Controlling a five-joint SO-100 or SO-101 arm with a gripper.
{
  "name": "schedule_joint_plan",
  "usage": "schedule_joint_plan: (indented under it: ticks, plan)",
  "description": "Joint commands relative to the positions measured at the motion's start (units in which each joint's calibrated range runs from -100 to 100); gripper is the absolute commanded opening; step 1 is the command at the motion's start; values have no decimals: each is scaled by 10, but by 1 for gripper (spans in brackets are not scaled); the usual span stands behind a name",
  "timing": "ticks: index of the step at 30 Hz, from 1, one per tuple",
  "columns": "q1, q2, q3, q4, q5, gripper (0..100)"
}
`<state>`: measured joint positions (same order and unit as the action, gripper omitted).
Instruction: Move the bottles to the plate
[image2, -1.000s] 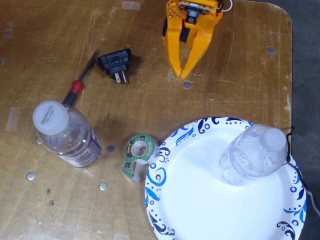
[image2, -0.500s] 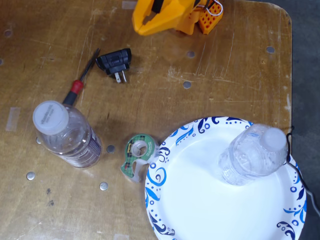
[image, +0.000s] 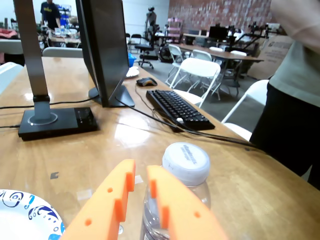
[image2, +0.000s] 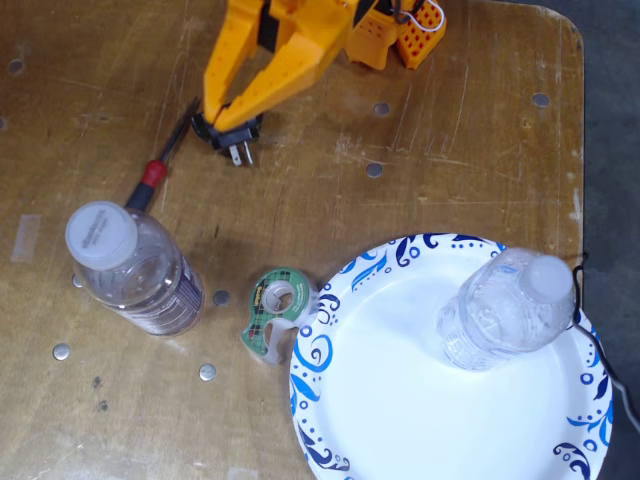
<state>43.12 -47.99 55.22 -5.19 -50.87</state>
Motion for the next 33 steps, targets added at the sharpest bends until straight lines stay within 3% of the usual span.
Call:
schedule_joint_plan:
  ticks: [1,5,12,33]
  plan:
    - [-3,120,-96,-37,-3,17]
    - [1,218,-158,-88,-2,31]
    - [6,288,-197,-133,-2,41]
    - [36,440,-299,-136,-24,45]
